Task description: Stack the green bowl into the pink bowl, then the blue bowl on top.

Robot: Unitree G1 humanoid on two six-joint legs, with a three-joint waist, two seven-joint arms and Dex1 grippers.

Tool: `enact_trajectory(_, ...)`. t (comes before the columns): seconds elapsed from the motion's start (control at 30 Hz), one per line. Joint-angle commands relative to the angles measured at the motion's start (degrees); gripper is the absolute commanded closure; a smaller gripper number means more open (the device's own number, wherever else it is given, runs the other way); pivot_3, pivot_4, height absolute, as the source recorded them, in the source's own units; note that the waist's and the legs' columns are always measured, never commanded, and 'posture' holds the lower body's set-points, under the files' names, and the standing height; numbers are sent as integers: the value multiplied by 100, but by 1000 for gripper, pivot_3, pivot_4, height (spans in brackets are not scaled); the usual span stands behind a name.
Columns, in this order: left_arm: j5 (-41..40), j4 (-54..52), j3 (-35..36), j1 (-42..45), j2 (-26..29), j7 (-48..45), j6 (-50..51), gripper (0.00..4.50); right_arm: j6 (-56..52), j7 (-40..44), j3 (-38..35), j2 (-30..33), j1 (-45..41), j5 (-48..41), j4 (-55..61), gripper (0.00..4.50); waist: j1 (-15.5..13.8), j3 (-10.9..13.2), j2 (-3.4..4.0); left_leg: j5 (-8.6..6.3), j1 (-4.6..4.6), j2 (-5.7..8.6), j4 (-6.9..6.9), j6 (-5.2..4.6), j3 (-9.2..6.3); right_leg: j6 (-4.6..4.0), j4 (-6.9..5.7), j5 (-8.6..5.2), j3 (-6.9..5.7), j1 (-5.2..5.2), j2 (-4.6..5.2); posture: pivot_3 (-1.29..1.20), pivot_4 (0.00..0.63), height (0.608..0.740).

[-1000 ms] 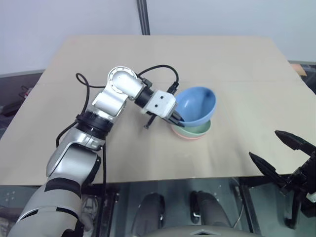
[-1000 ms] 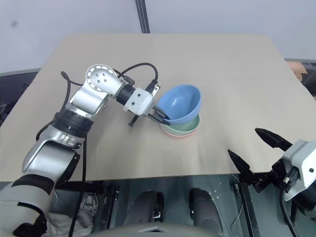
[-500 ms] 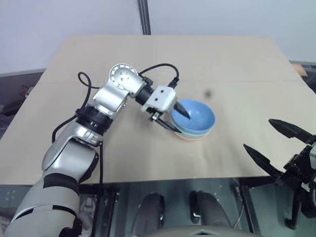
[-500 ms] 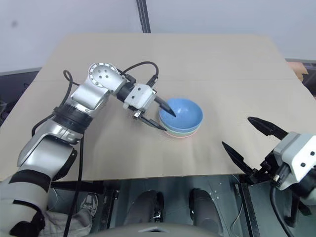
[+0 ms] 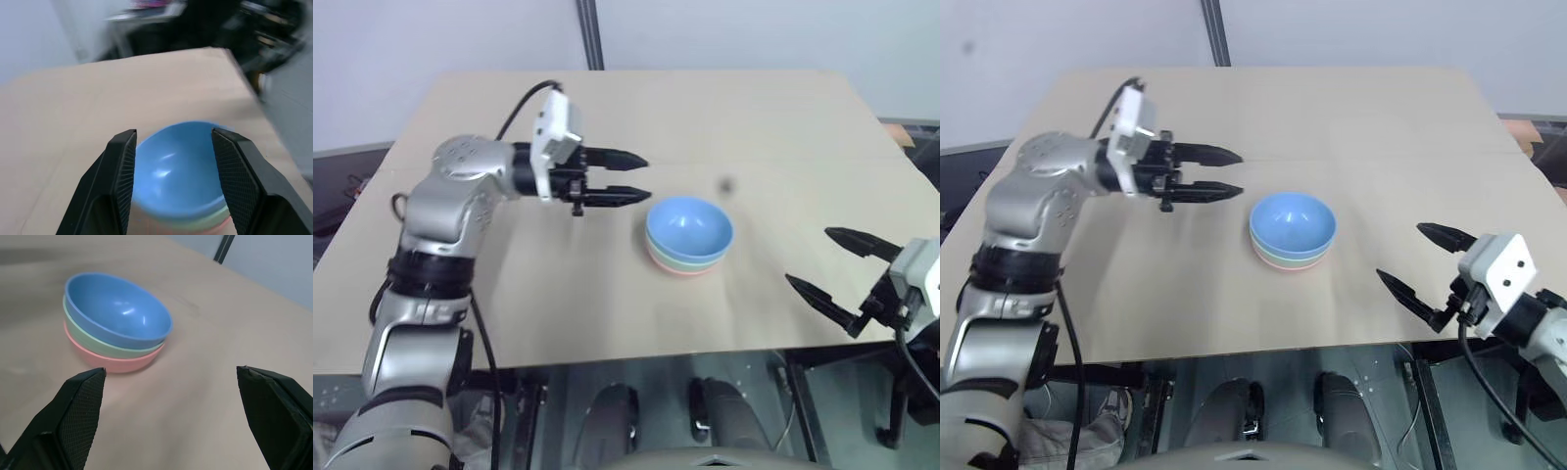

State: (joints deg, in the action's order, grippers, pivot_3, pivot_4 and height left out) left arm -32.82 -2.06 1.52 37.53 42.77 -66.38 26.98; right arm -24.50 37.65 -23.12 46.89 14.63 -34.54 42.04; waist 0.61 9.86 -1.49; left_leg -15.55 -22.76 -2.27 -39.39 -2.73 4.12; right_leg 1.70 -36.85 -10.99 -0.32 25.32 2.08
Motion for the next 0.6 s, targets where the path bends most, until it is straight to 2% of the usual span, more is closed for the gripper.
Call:
enact_trajectory(0.03,-133,-1012,860,-1118,-106,912,101,1957,53,-18,377,-113,-426,134,-201,0,3,0,-1,0,0,-1,1,0,1,2,2,1,1,1,0,0,150,740)
enact_trajectory(0.13,211,-1461,1186,-2042,-79,1286,-201,1957,-22,-14,580,-161,-673,207,-362,0,-15,0,-4,0,-4,-6,3,1,1,0,6,2,-1,3,5,0,150,740)
enact_trajectory(0.33,151,-1693,1585,-3092,-191,1676,-141,1957,360,454,719,-145,-623,602,-921,0,-149,-3,-9,0,1,-2,2,0,1,-20,5,-11,0,-2,12,0,150,740)
enact_trajectory(0.6,18,-2052,1546,-3458,-314,1940,49,1957,520,1024,230,44,-677,529,-1686,0,-142,-4,-9,0,1,-1,3,0,2,-21,4,-10,0,-1,12,0,150,740)
